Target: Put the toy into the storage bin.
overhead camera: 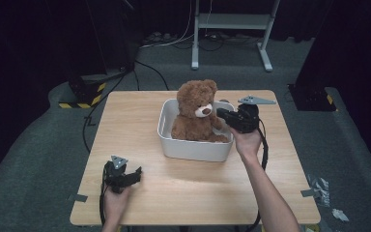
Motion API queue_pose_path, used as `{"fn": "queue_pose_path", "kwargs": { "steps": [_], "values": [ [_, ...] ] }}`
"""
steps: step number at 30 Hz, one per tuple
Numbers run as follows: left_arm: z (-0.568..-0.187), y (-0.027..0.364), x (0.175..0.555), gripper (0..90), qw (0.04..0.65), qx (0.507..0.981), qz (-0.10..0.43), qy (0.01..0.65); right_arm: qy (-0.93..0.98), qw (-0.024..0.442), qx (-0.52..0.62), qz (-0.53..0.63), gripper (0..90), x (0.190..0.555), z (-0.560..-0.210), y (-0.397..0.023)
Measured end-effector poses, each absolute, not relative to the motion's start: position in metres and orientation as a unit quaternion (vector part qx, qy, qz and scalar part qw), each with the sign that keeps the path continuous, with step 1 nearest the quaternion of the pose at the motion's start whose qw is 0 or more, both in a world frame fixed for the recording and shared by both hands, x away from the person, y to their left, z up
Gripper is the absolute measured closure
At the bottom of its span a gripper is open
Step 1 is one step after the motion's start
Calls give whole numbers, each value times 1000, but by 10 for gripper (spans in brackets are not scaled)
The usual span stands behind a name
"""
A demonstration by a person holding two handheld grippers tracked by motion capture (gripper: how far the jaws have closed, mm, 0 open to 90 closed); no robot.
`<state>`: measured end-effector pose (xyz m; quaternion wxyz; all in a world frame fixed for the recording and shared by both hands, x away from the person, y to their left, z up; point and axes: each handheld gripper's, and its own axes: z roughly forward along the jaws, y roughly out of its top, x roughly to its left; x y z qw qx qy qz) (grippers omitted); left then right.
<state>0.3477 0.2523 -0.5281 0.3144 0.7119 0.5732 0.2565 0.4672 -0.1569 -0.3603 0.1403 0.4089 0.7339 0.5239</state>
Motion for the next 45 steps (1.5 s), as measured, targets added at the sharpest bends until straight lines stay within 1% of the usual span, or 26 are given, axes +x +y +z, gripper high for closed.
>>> {"fn": "queue_pose_path", "kwargs": {
  "steps": [4,11,16,20,24,34,45],
  "values": [
    [-528,252,348,221,315,712,257,573,733,143,407,526,843,465,-359,-159],
    [-528,252,348,221,315,712,257,573,727,147,409,532,784,461,-359,-166],
    [-528,252,348,221,315,711,257,574,722,143,410,539,711,457,-359,-170],
    [-528,252,348,221,315,712,257,573,721,155,409,537,651,456,-359,-172],
    [-528,252,348,221,315,711,257,574,720,163,410,536,618,453,-358,-175],
    [-528,252,348,221,315,711,257,573,720,186,407,530,582,446,-357,-182],
    [-528,252,348,221,315,711,257,574,714,199,410,531,568,439,-357,-196]
  ]
}}
